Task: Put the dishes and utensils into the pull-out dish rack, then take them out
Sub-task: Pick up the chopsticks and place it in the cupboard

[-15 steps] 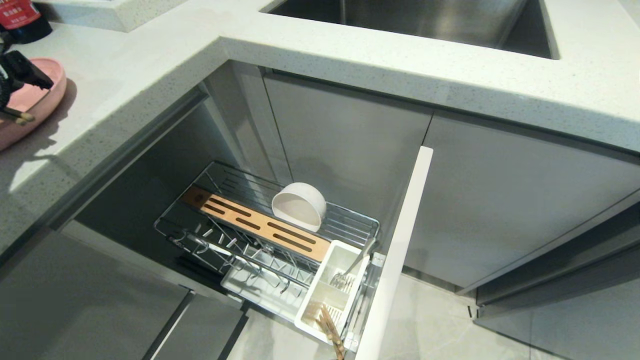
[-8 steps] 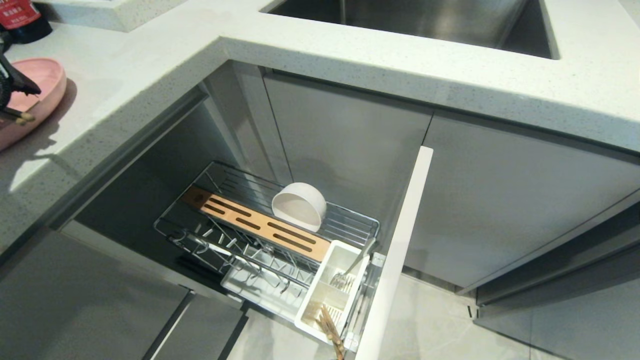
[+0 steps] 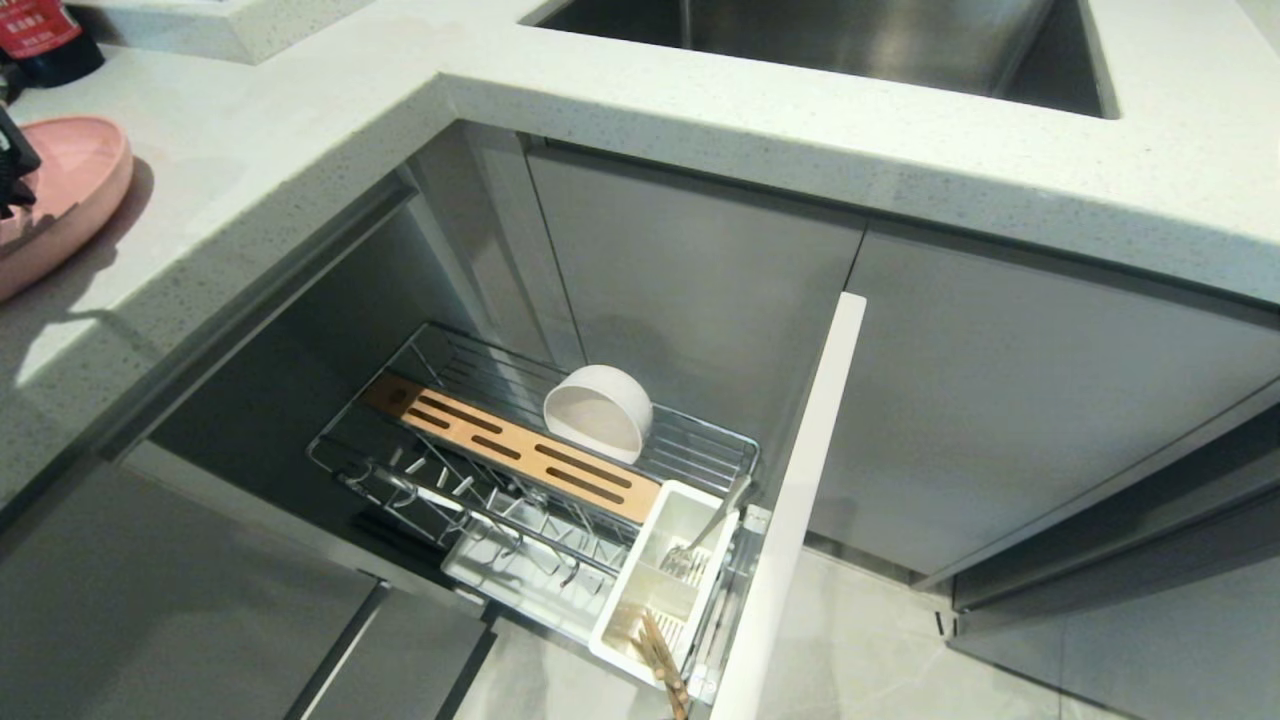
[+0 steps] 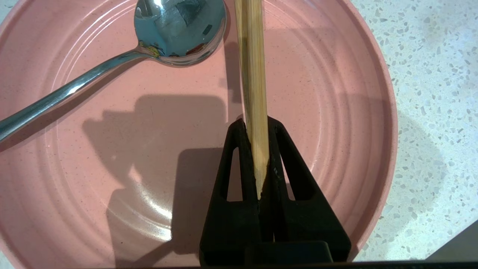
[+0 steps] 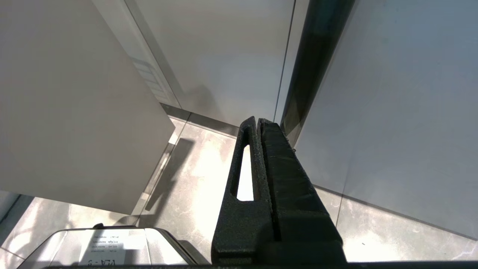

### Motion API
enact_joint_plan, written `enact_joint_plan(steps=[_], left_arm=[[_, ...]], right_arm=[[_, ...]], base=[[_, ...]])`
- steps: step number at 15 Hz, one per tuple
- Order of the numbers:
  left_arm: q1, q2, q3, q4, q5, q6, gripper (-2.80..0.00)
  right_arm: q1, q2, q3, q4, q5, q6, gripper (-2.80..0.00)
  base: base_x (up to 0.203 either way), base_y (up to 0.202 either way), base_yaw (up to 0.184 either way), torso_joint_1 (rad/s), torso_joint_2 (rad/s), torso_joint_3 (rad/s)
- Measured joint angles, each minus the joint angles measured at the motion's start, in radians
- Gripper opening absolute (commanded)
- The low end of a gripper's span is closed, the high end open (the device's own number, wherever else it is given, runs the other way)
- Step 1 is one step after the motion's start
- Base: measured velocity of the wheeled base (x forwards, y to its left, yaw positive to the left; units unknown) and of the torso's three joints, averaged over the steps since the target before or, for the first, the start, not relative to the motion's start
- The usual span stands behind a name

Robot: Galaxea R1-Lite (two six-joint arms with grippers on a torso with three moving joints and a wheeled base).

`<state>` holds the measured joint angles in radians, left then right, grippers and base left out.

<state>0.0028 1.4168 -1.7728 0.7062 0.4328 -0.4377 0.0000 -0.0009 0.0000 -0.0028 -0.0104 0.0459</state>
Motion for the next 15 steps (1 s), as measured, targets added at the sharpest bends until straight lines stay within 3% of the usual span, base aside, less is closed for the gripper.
enact_joint_plan(steps=[8,10,12,15], left_arm=[[-0.003,-0.050,-0.036,0.000,0.001,-0.030,-2.80],[-0.035,-0.072,-0.046,0.000,-0.001,-0.056,-2.80],[-0.121,-0.098,-0.050,0.000,-0.001,-0.087,-2.80],[-0.327,-0.141,-0.044,0.000,-0.002,-0.143,-2.80]], right_arm=[[0.000,0.000,0.000,0.000,0.000,0.000,-2.80],[0.000,0.000,0.000,0.000,0.000,0.000,-2.80],[0.000,0.000,0.000,0.000,0.000,0.000,-2.80],[0.000,0.000,0.000,0.000,0.000,0.000,-2.80]], base=[[0.000,0.000,0.000,0.000,0.00,0.000],[0.000,0.000,0.000,0.000,0.00,0.000],[0.000,0.000,0.000,0.000,0.00,0.000],[0.000,0.000,0.000,0.000,0.00,0.000]])
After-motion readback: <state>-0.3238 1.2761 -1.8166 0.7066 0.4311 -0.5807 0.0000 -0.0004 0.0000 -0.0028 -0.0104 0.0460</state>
